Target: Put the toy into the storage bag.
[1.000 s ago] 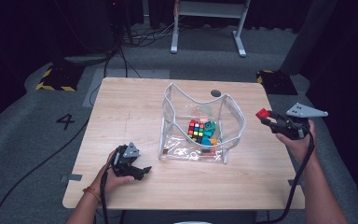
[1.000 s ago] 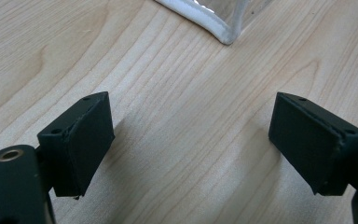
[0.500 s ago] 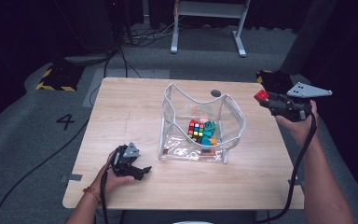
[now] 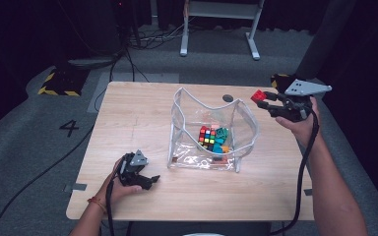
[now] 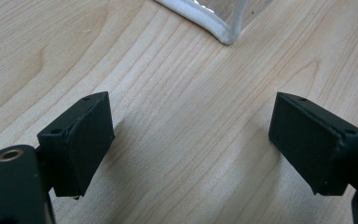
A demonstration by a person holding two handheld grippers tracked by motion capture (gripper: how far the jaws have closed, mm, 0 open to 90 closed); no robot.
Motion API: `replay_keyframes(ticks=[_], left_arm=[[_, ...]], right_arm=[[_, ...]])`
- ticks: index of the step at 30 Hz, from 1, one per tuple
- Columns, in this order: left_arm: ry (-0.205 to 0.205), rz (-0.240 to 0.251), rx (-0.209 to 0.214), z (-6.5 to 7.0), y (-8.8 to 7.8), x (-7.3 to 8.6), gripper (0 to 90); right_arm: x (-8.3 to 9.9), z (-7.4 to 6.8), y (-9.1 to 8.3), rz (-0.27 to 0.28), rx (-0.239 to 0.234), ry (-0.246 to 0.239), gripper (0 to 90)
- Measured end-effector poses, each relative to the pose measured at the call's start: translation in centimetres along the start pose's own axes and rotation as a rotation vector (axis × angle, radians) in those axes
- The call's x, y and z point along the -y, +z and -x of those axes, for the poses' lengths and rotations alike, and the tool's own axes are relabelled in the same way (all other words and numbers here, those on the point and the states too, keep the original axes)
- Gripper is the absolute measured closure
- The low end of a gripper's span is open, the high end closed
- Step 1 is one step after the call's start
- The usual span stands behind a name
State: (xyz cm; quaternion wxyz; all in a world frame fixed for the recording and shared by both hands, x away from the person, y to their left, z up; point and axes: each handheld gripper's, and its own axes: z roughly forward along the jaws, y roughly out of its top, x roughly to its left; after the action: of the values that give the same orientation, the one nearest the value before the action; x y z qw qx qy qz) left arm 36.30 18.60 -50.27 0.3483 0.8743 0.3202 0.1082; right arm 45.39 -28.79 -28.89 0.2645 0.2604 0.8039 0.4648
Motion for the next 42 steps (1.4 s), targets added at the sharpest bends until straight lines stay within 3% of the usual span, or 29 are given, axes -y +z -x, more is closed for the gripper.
replay_keyframes(ticks=[10,21,28,39,42], left_arm=[[0.0,0.0,0.0,0.0,0.0,0.0,14.1],[0.0,0.0,0.0,0.0,0.0,0.0,14.0],[-0.001,0.0,0.002,0.0,0.0,0.0,14.1],[0.0,0.0,0.0,0.0,0.0,0.0,14.0],[0.001,-0.001,0.001,0.0,0.0,0.0,14.0]], right_arm=[[-1.2,-3.4,2.8,-0.023,-0.121,-0.065,59.2],[-2.3,-6.1,5.7,-0.052,-0.241,-0.153,59.2],[-2.7,-7.4,7.9,-0.151,-0.285,-0.216,59.3],[-2.8,-8.5,10.2,-0.302,-0.299,-0.287,59.2],[-2.8,-8.5,11.0,-0.368,-0.302,-0.324,59.2]])
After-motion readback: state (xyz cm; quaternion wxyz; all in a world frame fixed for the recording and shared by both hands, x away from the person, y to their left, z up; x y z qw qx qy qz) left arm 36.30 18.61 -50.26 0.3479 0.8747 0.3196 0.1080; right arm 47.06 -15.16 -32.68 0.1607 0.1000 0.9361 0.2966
